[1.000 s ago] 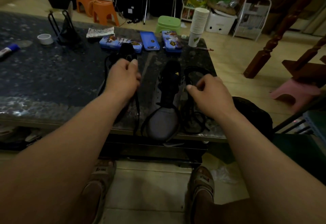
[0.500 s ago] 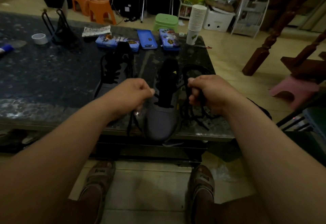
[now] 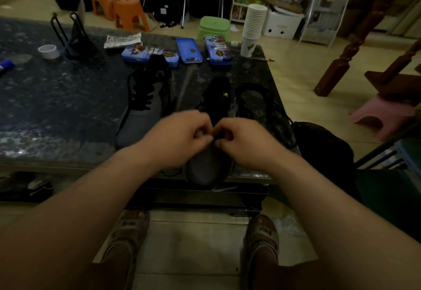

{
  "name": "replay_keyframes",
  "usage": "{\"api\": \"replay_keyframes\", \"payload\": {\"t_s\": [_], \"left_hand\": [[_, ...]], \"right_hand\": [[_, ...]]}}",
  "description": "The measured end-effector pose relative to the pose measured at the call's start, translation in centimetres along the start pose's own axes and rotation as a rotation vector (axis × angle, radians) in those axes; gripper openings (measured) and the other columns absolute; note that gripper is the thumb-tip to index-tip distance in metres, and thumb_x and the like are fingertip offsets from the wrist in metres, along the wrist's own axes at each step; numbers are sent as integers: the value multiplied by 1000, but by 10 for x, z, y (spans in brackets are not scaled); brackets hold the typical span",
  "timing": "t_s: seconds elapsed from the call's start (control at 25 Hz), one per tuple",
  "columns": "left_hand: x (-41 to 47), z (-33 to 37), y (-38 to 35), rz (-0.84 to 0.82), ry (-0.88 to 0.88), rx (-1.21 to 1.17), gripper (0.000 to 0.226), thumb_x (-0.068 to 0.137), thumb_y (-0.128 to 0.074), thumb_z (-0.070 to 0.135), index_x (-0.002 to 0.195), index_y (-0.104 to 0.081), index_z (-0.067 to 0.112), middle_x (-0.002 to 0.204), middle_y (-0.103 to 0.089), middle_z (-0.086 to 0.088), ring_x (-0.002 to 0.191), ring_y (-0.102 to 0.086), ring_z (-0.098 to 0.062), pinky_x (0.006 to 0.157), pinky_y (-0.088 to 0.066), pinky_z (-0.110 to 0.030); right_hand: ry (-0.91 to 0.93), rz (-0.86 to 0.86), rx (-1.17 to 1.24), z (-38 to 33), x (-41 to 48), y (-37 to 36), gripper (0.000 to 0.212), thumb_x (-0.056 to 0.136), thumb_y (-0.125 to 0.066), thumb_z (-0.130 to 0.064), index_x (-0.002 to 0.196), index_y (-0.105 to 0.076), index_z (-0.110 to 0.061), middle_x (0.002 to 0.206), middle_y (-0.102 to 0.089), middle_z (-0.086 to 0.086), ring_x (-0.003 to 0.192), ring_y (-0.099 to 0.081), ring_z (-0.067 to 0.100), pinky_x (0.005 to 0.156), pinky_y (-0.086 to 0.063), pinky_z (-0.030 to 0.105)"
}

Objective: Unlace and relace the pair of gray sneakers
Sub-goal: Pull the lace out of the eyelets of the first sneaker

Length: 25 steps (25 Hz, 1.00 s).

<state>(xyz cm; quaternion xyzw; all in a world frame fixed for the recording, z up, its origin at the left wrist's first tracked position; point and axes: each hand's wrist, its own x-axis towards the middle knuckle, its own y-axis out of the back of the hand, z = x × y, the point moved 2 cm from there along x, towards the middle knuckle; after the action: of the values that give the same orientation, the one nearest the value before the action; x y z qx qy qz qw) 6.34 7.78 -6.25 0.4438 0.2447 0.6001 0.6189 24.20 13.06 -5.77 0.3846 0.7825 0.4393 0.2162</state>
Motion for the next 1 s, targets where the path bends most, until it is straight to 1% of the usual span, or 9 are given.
{"api": "replay_keyframes", "payload": {"t_s": [0.08, 0.28, 0.4, 0.48, 0.6, 0.68, 0.8, 0.88, 1.0], "left_hand": [[-8, 2, -17, -139, 39, 55, 20, 89, -73, 33, 104, -60, 28, 90, -48, 12, 83, -54, -11, 76, -49, -36], [-14, -7, -22, -108, 188, -36, 47, 84, -80, 42, 118, -50, 33, 104, -44, 10, 94, -55, -14, 86, -53, -41], [-27, -3, -32, -89, 296, -85, 63, 76, -84, 54, 123, -46, 38, 112, -40, 6, 100, -56, -18, 88, -52, -38], [-28, -1, -39, -31, 353, -119, 60, 74, -83, 57, 118, -46, 38, 109, -39, 5, 95, -56, -19, 84, -52, -39], [-20, 1, -38, -101, 358, -55, 54, 69, -61, 70, 108, -47, 36, 109, -43, 5, 94, -52, -18, 82, -50, -37], [-17, 4, -35, -146, 361, -35, 45, 75, -59, 57, 112, -46, 33, 113, -43, 1, 94, -52, -21, 84, -51, -38], [-22, 0, -24, -114, 341, -96, 32, 94, -69, 32, 120, -51, 36, 112, -46, 3, 92, -57, -18, 82, -51, -34], [-26, -3, -15, -114, 339, -168, 22, 101, -56, 18, 115, -53, 34, 106, -54, 3, 85, -60, -15, 70, -49, -28], [-24, -8, -13, 39, 533, -285, 11, 106, -47, 27, 102, -56, 21, 93, -66, -3, 82, -64, -21, 67, -50, -38]], "right_hand": [[-4, 31, -55, 2, 4, -13, 20, 89, -69, -27, 108, -72, -33, 101, -70, -10, 96, -64, 13, 82, -53, 34], [-91, -15, -108, -7, 15, -15, 6, 92, -64, -21, 91, -69, -21, 92, -68, -4, 92, -65, 20, 79, -55, 39], [-221, -152, 224, -10, 11, -5, 15, 93, -65, -19, 84, -74, -11, 82, -72, 3, 78, -66, 20, 74, -53, 39], [-252, -190, 539, -25, -3, 2, 22, 93, -64, -16, 72, -69, -10, 69, -60, 5, 69, -57, 20, 66, -45, 36], [-137, -336, 907, -44, -28, 13, 35, 97, -57, -10, 63, -59, -16, 64, -47, 2, 65, -49, 15, 63, -44, 27], [-132, -445, 836, -41, -43, 15, 29, 102, -56, -17, 73, -63, -13, 66, -52, 3, 65, -54, 17, 62, -46, 25], [-403, -176, 415, 0, -40, 11, 24, 105, -53, -22, 86, -63, -10, 76, -65, 9, 67, -67, 23, 62, -57, 37], [-502, -84, 419, 13, -32, 3, 30, 105, -53, -32, 94, -65, -6, 83, -69, 14, 73, -69, 26, 72, -60, 44], [-467, -48, 371, 7, -18, -11, 49, 101, -56, -53, 83, -65, -8, 77, -67, 12, 71, -66, 28, 67, -53, 40]]}}
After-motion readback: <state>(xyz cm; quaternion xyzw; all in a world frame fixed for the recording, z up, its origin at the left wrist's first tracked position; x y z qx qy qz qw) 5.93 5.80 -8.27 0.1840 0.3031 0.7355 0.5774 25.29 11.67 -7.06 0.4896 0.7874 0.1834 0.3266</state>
